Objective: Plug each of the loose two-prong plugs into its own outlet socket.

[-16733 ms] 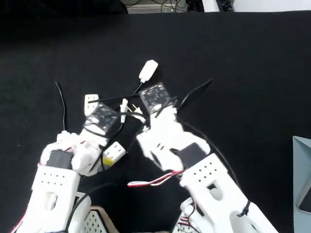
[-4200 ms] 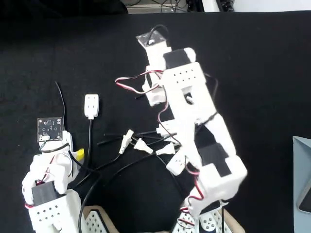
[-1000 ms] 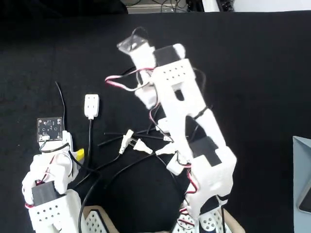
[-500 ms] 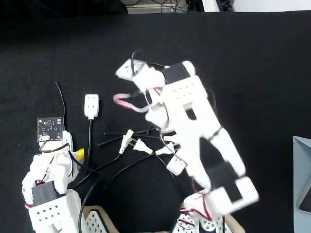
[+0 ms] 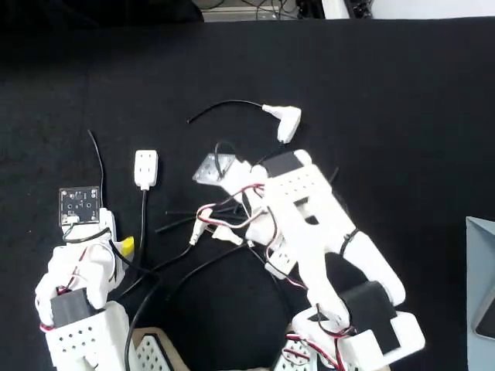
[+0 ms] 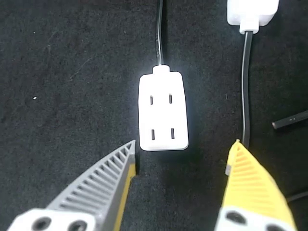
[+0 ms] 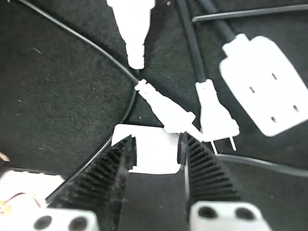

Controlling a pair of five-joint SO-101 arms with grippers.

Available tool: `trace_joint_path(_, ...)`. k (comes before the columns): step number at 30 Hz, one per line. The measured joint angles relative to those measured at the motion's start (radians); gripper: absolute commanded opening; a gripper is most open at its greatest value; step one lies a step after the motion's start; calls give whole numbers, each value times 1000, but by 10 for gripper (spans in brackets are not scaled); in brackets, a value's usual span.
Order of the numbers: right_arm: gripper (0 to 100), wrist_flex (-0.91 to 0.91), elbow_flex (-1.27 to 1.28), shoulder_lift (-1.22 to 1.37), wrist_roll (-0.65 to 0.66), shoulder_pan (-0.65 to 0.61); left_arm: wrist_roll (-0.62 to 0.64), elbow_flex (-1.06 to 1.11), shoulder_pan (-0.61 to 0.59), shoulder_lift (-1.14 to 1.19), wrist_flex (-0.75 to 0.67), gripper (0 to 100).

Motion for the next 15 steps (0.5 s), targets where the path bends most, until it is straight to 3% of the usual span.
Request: trace_joint_path(15, 142, -143, 63, 58, 61, -38, 0, 0, 0, 0, 0, 296)
